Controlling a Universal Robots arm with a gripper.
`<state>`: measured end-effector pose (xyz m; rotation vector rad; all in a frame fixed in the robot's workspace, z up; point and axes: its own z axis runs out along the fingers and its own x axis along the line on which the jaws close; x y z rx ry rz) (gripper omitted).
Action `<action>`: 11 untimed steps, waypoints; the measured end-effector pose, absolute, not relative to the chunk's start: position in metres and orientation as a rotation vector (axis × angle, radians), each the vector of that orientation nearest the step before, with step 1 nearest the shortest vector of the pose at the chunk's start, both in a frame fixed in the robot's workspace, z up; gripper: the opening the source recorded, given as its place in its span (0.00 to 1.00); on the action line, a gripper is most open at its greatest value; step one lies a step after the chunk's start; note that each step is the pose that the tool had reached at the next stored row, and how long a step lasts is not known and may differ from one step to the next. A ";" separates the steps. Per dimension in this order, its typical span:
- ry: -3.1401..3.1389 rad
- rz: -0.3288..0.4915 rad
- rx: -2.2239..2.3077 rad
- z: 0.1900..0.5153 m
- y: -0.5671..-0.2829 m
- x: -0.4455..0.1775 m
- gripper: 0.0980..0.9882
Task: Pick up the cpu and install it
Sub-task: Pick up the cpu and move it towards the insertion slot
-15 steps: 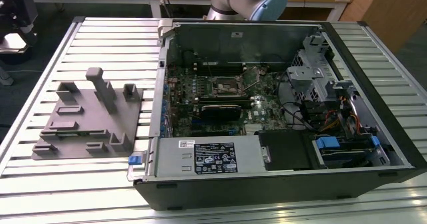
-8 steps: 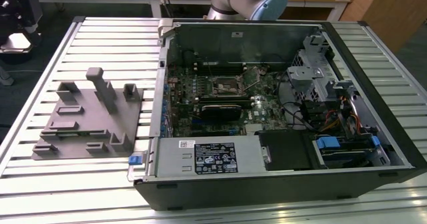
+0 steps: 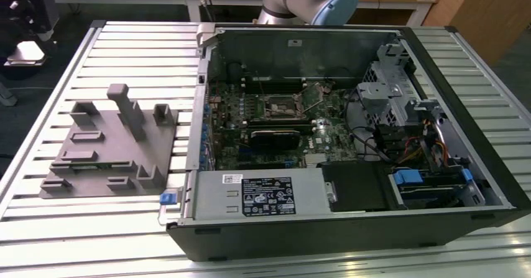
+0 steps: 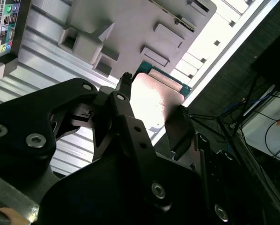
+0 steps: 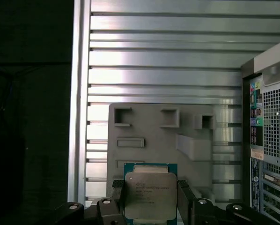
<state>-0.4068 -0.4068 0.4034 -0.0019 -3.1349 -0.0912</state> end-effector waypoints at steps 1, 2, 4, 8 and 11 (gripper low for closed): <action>-3.135 -0.091 -0.002 0.403 -0.407 -0.406 0.49; -3.135 -0.091 -0.002 0.403 -0.407 -0.405 0.49; -3.135 -0.091 -0.002 0.403 -0.407 -0.403 0.49; -3.135 -0.091 -0.002 0.403 -0.407 -0.400 0.49; -3.135 -0.091 -0.002 0.403 -0.407 -0.396 0.49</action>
